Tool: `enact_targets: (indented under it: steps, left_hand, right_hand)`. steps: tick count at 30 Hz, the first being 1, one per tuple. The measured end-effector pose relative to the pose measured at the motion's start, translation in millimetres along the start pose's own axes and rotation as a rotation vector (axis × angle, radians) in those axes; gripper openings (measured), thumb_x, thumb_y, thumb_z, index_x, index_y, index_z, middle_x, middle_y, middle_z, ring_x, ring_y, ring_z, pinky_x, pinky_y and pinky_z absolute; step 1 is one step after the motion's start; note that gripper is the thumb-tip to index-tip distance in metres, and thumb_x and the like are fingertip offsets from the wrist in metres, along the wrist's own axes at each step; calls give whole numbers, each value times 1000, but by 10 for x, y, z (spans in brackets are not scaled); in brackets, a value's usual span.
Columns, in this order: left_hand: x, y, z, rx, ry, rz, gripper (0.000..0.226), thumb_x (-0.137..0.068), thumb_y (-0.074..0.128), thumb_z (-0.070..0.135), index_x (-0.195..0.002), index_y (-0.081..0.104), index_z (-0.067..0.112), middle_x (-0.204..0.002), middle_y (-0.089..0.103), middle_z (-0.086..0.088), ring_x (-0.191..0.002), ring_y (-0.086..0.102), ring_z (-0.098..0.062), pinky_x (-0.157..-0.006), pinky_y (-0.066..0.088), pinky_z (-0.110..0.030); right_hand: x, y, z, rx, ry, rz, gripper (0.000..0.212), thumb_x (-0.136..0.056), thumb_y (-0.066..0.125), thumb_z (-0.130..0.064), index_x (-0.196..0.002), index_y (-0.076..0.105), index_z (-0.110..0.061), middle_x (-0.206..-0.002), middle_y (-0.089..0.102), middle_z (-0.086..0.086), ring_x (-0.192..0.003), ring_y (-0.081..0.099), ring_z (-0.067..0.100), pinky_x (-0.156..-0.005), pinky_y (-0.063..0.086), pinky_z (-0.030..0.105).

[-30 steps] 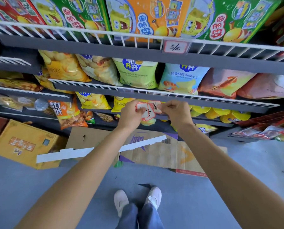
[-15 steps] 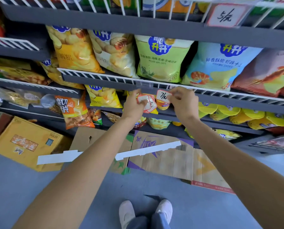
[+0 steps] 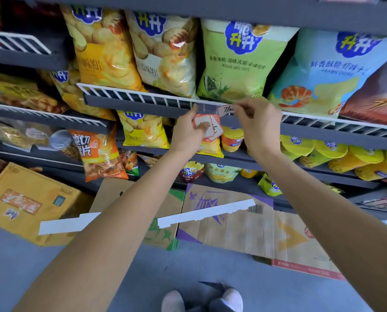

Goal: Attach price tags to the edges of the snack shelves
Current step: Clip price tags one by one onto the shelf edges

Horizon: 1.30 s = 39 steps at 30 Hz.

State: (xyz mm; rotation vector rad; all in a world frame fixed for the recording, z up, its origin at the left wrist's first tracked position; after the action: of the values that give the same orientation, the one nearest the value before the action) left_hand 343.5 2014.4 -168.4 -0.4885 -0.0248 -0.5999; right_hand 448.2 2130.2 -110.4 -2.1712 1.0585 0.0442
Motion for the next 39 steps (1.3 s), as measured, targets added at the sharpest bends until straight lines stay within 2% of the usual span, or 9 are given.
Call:
enact_targets:
  steps: [6, 9, 12, 14, 16, 22, 26, 31, 39]
  left_hand:
    - [61, -30, -36, -56, 70, -62, 61, -93, 55, 14, -147, 27, 13, -143, 45, -7, -128, 47, -20, -95, 39, -18]
    - [92, -106, -64, -139, 112, -37, 58, -94, 53, 11, -146, 28, 20, -141, 47, -8, -115, 55, -24, -72, 37, -7]
    - [111, -186, -114, -238, 138, -51, 58, -94, 52, 11, -145, 31, 26, -102, 63, -5, -74, 58, -20, -56, 36, -11]
    - [123, -229, -123, -292, 152, -78, 58, -94, 52, 9, -144, 32, 28, -68, 49, 5, -53, 43, -13, -46, 34, -9]
    - [127, -268, -104, -326, 170, -95, 57, -94, 51, 7, -144, 33, 28, -61, 39, 8, -51, 41, -17, -43, 33, -8]
    - [77, -301, -114, -346, 167, -136, 57, -94, 49, 6, -143, 34, 30, -68, 52, -2, -45, 34, -12, -39, 31, -9]
    - [78, -307, -114, -361, 170, -152, 58, -94, 50, 8, -143, 32, 32, -102, 64, -13, -47, 40, -10, -43, 35, -7]
    - [47, -302, -120, -370, 177, -157, 58, -94, 51, 9, -143, 32, 32, -111, 63, -12, -49, 41, -8, -48, 35, -9]
    - [28, -316, -129, -370, 164, -176, 58, -94, 51, 9, -143, 32, 32, -108, 64, -14, -51, 43, -8, -44, 37, -6]
  right_hand:
    - [-14, 76, -52, 58, -109, 56, 18, -88, 56, -11, -97, 71, -9, -87, 71, 6, -74, 62, 19, -67, 47, 27]
    - [-22, 193, -105, 117, -210, 45, 19, -90, 54, -15, -97, 70, -8, -85, 71, 7, -71, 62, 24, -63, 49, 36]
    - [-73, 272, -166, 177, -299, 60, 19, -90, 52, -16, -91, 68, -5, -81, 68, 10, -68, 60, 29, -57, 49, 39]
    - [-106, 320, -180, 233, -331, 56, 20, -89, 51, -13, -90, 68, -3, -81, 67, 13, -67, 59, 33, -56, 49, 40]
    - [-116, 389, -171, 323, -362, 28, 17, -87, 52, -7, -90, 68, -2, -81, 65, 15, -67, 59, 35, -54, 50, 42]
    - [-33, 557, -129, 589, -406, -13, 23, -62, 70, 14, -78, 68, -2, -84, 61, 12, -71, 57, 33, -41, 35, 25]
    - [-7, 563, -154, 674, -435, -17, 32, -53, 56, 16, -77, 67, -3, -74, 61, 11, -70, 59, 32, -43, 28, 22]
    - [5, 555, -251, 700, -443, 6, 32, -47, 49, 12, -70, 62, -6, -64, 57, 10, -42, 40, 22, -44, 14, 15]
    - [13, 557, -257, 726, -441, 26, 30, -46, 45, 13, -65, 59, -6, -66, 57, 9, -45, 26, 18, -53, 4, 10]
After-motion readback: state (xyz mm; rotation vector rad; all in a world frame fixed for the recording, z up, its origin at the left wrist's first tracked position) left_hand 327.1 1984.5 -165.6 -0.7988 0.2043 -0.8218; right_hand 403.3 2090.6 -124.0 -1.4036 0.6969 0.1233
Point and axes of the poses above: each hand's wrist, its own x-axis away from the middle knuckle, its own y-axis out of the palm, z = x × y, the point moved 6 cm from there along -x, towards the middle knuckle
